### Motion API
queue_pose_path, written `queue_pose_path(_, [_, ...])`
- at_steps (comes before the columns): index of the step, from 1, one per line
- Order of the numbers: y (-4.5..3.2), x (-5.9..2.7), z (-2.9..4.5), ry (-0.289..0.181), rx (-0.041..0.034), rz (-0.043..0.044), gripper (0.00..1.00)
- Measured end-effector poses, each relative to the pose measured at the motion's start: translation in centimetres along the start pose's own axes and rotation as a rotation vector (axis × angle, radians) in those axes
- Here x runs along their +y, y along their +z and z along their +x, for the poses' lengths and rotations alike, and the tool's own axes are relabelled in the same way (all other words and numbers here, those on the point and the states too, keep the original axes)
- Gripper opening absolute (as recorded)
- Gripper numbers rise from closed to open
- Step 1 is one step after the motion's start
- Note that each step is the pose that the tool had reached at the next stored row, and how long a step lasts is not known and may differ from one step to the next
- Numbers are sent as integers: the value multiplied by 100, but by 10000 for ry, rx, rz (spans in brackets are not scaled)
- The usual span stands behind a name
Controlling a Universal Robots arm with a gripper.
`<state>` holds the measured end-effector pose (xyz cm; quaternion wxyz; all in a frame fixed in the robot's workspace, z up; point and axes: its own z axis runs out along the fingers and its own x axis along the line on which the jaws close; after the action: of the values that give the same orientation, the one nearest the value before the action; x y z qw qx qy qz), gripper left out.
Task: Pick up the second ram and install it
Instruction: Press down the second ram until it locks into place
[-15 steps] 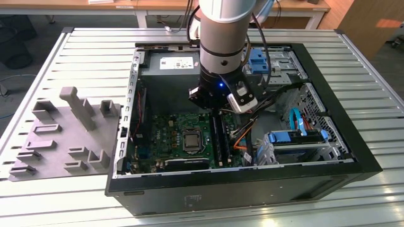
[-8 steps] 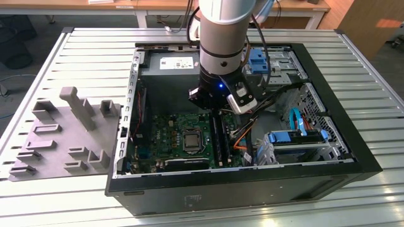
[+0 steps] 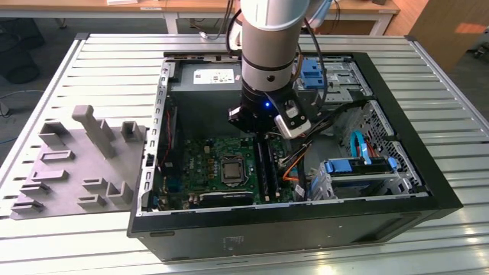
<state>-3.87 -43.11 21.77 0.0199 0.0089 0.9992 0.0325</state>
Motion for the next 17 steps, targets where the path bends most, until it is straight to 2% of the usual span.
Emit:
queue_pose_path(8, [8,-1,0,0,1,0,11])
queue_pose_path(13, [-71,5,-4,-1,-1,20,11])
queue_pose_path(17, [-82,2,-4,-1,-1,25,11])
